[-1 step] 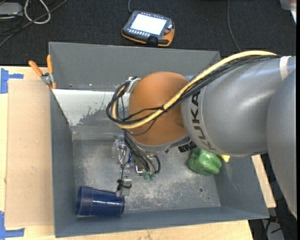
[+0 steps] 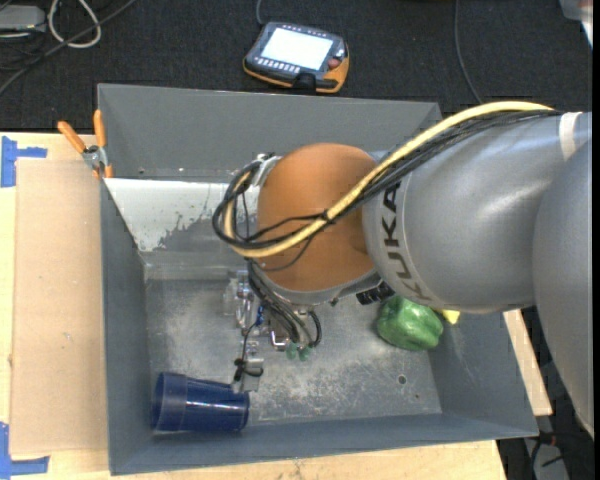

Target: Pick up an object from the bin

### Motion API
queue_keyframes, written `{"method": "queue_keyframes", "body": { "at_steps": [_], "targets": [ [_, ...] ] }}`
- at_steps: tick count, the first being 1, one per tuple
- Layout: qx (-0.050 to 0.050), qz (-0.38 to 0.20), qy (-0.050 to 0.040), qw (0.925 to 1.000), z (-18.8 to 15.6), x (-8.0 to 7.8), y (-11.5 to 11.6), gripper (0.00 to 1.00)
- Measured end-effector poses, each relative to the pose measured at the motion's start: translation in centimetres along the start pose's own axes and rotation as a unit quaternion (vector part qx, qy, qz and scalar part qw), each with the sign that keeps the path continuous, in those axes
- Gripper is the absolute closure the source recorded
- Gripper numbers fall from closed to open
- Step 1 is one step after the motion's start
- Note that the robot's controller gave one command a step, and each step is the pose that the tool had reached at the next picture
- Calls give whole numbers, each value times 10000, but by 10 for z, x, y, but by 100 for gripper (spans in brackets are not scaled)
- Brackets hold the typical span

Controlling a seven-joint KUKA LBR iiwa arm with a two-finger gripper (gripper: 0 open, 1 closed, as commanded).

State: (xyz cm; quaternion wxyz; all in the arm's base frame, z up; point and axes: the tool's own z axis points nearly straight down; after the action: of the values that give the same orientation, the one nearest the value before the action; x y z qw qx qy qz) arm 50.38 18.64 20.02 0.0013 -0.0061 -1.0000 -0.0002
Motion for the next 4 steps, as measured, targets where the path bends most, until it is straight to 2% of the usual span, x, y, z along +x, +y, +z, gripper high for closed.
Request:
{"method": "queue_keyframes", "body": {
  "at_steps": [1, 2, 3, 4],
  "targets": [
    [1, -48, -30, 10000, 8, -10, 14, 0],
    [2, -1579, -25, 9875, 21, -49, -1, 0],
    [0, -71, 9, 10000, 64, -1, 17, 0],
    [17, -2331, -59, 9724, 53, -63, -84, 100]
  ]
}}
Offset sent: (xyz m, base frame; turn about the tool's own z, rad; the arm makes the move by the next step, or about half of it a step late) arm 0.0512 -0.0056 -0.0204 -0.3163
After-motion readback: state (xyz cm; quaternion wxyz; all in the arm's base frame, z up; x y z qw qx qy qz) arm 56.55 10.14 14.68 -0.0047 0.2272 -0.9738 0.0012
